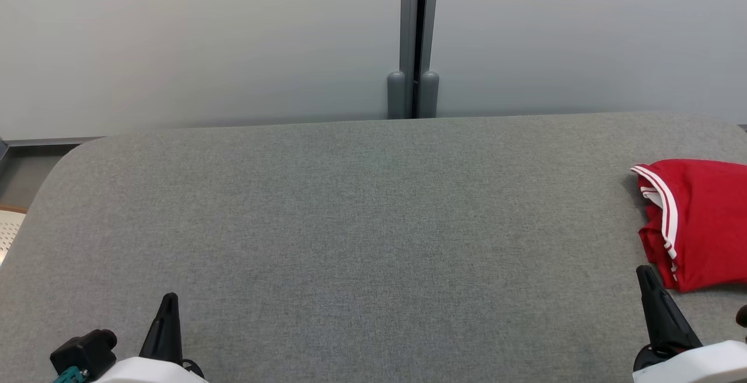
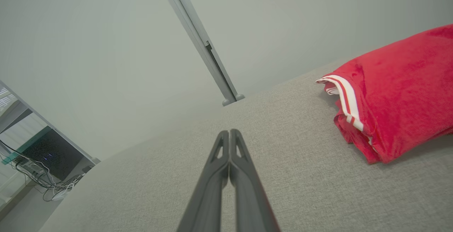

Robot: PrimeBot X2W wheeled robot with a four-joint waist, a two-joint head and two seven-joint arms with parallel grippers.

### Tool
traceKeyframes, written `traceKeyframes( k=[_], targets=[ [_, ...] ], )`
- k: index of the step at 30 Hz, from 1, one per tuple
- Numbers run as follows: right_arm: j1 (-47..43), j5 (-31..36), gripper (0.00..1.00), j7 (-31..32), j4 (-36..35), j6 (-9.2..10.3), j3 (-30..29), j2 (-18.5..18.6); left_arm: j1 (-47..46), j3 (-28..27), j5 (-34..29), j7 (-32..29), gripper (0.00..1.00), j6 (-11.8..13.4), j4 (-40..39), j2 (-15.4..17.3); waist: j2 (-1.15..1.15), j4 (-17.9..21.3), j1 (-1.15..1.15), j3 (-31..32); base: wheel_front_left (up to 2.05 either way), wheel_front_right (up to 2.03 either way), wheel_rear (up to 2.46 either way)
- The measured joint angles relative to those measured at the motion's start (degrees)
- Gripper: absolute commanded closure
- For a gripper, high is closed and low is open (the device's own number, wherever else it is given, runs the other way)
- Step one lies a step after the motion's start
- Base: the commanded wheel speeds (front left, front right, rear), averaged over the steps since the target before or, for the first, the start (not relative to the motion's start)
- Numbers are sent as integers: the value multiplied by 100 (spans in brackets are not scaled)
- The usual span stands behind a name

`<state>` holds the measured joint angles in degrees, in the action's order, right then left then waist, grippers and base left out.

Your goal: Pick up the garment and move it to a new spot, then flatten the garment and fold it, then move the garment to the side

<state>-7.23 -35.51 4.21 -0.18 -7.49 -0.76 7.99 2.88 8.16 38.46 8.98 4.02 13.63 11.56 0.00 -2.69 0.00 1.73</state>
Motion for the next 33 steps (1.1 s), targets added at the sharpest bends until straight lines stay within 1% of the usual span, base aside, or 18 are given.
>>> traceKeyframes(
  k=[14,33],
  targets=[
    [262,-1139,100,11,289,0,-74,-91,-173,-286,1060,-304,100,-212,5,-172,0,36,0,-26,0,0,0],
    [537,-2428,100,56,604,1,-194,-185,-352,-619,2265,-655,100,-474,15,-369,0,85,0,-60,0,0,0]
  ],
)
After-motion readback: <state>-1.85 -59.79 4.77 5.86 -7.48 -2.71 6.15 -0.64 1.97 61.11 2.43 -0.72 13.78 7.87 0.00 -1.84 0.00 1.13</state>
